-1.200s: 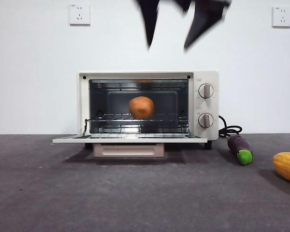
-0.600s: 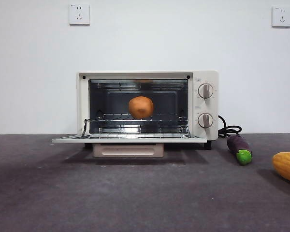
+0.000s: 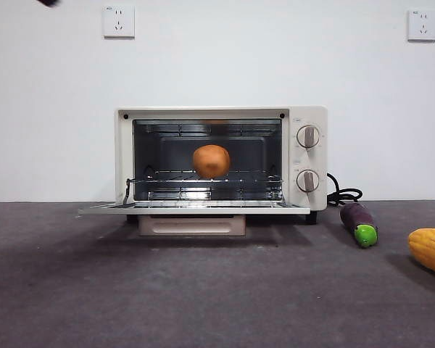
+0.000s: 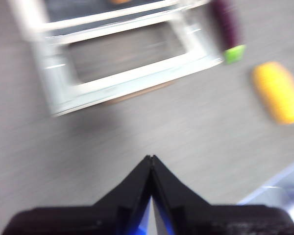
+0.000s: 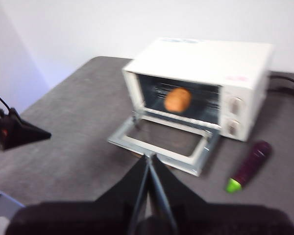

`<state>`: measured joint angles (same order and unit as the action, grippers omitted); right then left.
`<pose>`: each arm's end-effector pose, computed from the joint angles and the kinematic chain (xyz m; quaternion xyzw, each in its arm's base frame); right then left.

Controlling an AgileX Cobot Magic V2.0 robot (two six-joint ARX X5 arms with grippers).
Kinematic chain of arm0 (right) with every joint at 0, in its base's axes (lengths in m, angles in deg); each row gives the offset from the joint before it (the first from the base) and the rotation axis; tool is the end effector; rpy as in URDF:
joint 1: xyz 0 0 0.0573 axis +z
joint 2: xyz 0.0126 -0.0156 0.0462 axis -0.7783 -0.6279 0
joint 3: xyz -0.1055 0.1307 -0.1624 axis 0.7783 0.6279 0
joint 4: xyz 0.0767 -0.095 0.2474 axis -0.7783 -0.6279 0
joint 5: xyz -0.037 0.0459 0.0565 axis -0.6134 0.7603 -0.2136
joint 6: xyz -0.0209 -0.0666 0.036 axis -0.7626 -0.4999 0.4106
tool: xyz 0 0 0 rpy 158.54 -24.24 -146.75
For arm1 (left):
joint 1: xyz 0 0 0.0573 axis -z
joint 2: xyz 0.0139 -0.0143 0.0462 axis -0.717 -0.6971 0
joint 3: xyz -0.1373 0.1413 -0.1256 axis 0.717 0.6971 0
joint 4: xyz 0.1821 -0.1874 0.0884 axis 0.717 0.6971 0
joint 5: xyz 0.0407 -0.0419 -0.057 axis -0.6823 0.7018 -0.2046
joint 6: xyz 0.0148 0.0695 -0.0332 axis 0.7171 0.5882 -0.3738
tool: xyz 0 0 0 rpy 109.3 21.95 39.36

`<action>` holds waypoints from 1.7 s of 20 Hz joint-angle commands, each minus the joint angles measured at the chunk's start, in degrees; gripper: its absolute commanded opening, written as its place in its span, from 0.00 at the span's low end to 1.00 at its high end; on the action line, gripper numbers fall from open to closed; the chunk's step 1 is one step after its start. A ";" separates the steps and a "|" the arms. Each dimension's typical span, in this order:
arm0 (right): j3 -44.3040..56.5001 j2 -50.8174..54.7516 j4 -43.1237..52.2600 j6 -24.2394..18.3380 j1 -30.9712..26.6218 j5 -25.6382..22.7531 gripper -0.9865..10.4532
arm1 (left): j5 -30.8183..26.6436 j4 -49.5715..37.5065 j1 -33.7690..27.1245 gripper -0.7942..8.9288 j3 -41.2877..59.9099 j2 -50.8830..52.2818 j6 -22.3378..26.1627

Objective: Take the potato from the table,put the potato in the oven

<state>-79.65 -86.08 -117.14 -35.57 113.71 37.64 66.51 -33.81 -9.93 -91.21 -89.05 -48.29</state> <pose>0.0776 0.0856 0.4470 0.0295 0.1783 0.2701 0.9457 0.2003 -0.1435 0.3082 -0.0129 0.3777 -0.2282 0.8973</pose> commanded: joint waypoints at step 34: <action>0.04 3.67 -10.78 10.75 0.07 -9.16 0.08 | 36.15 -17.16 -35.91 0.07 0.31 -48.96 7.72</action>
<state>-79.65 -82.43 -128.24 -25.65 113.71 28.94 101.85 -50.42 -45.69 -91.21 -137.11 -39.95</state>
